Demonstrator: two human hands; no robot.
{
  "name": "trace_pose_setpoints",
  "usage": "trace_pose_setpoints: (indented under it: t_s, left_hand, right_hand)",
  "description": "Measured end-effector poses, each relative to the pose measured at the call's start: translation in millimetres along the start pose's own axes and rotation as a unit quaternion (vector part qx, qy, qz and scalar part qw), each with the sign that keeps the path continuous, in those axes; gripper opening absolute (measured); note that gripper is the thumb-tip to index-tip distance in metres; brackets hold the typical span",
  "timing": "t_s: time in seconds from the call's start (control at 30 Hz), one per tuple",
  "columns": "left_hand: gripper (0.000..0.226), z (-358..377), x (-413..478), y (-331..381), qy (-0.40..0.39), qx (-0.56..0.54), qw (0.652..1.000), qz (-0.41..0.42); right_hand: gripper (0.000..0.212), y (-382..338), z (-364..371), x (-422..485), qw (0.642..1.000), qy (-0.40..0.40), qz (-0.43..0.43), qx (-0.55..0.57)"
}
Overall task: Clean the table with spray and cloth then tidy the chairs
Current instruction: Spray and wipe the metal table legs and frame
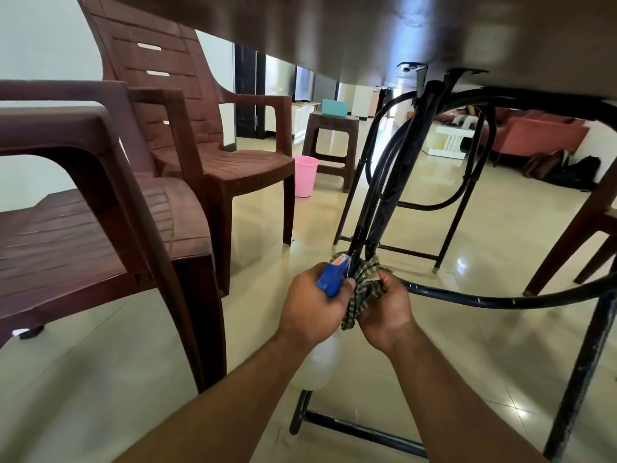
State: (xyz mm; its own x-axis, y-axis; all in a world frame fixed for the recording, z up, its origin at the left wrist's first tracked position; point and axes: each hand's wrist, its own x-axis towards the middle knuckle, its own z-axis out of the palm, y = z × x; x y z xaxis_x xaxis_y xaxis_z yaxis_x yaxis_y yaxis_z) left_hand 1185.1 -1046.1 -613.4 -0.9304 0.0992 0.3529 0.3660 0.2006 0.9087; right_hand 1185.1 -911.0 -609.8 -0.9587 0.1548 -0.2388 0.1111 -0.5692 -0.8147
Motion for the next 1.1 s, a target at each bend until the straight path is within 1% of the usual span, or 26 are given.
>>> trace_pose_setpoints:
  t_s: [0.1, 0.13, 0.17, 0.2, 0.27, 0.3, 0.33, 0.37, 0.43, 0.47, 0.5, 0.57, 0.67, 0.7, 0.77, 0.83, 0.9, 0.93, 0.97, 1.0, 1.03, 1.1]
  left_hand:
    - [0.015, -0.2, -14.5, -15.1, -0.038, 0.016, 0.999, -0.033]
    - [0.013, -0.3, -20.1, -23.2, -0.050, 0.027, 0.997, -0.052]
    - [0.008, -1.3, -25.8, -30.8, -0.058, 0.039, 0.995, -0.069]
    - [0.014, -3.3, -30.8, -37.6, -0.066, 0.046, 0.993, -0.084]
    - [0.036, -7.6, -37.7, -54.3, -0.094, 0.056, 0.988, -0.112]
    - [0.040, -8.8, -40.9, -62.6, -0.108, 0.066, 0.984, -0.127]
    - [0.038, -10.1, -45.0, -67.5, -0.124, 0.082, 0.979, -0.143]
    - [0.032, -11.9, -49.1, -71.1, -0.136, 0.098, 0.973, -0.156]
    - [0.016, -16.4, -59.1, -77.0, -0.144, 0.116, 0.968, -0.171]
    - [0.011, -17.6, -62.7, -79.2, -0.149, 0.115, 0.966, -0.179]
    - [0.007, -18.5, -65.1, -82.0, -0.154, 0.110, 0.964, -0.185]
    - [0.006, -19.5, -67.1, -88.2, -0.150, 0.108, 0.964, -0.192]
    - [0.012, -17.7, -66.2, -96.0, -0.133, 0.114, 0.966, -0.191]
    - [0.011, -16.5, -67.8, -99.5, -0.142, 0.118, 0.963, -0.198]
    - [0.009, -15.9, -75.0, -106.0, -0.170, 0.139, 0.949, -0.226]
    - [0.011, -16.3, -84.2, -114.8, -0.181, 0.160, 0.937, -0.251]
    - [0.014, -17.9, -90.5, -122.8, -0.189, 0.163, 0.929, -0.275]
    - [0.013, -17.9, -92.3, -124.3, -0.202, 0.162, 0.920, -0.293]
    - [0.011, -17.5, -93.4, -127.3, -0.216, 0.163, 0.911, -0.312]
    - [0.010, -16.7, -94.5, -129.0, -0.223, 0.164, 0.903, -0.330]
    - [0.010, -15.9, -96.3, -130.7, -0.225, 0.166, 0.898, -0.339]
    - [0.012, -15.3, -96.2, -128.5, -0.217, 0.176, 0.904, -0.325]
  right_hand:
    - [0.044, 11.8, -1.0, -3.6, 0.995, 0.017, 0.049, -0.089]
    - [0.042, 13.2, -1.4, -5.3, 0.993, 0.022, 0.062, -0.099]
    - [0.040, 12.0, -2.0, -6.4, 0.995, 0.025, 0.060, -0.081]
    - [0.036, 8.3, -3.7, -6.8, 0.998, 0.029, 0.042, -0.043]
    - [0.034, -2.7, -7.2, -5.5, 0.998, 0.028, -0.002, 0.049]
    - [0.035, -5.2, -8.1, -4.2, 0.997, 0.022, -0.010, 0.074]
    - [0.036, -0.5, -8.7, -2.8, 0.998, 0.023, -0.004, 0.066]
    - [0.035, 11.9, -11.4, -1.5, 0.999, 0.033, 0.011, 0.027]
    - [0.032, 45.2, -16.5, -2.2, 0.990, 0.051, 0.074, -0.104]
    - [0.035, 56.7, -17.5, -4.4, 0.982, 0.049, 0.109, -0.146]
    - [0.039, 62.0, -18.4, -4.7, 0.979, 0.048, 0.129, -0.152]
    - [0.041, 55.8, -21.0, -1.3, 0.987, 0.046, 0.109, -0.111]
    - [0.040, 37.3, -24.4, 2.6, 0.997, 0.060, 0.052, 0.004]
    - [0.041, 39.3, -28.2, 3.3, 0.996, 0.061, 0.057, 0.012]
    - [0.041, 56.1, -32.7, -0.4, 0.993, 0.061, 0.095, -0.035]
    - [0.044, 68.1, -34.1, -3.0, 0.990, 0.062, 0.105, -0.065]
    - [0.045, 72.4, -32.4, 1.8, 0.994, 0.078, 0.071, -0.025]
    - [0.045, 73.5, -31.2, 3.7, 0.994, 0.094, 0.051, 0.014]
    - [0.044, 77.5, -30.8, 5.5, 0.992, 0.112, 0.044, 0.028]
    - [0.043, 83.8, -32.7, 8.2, 0.991, 0.123, 0.053, 0.012]
    - [0.042, 93.1, -34.1, 9.5, 0.988, 0.127, 0.078, -0.029]
    - [0.042, 107.8, -33.4, 7.2, 0.976, 0.124, 0.141, -0.112]
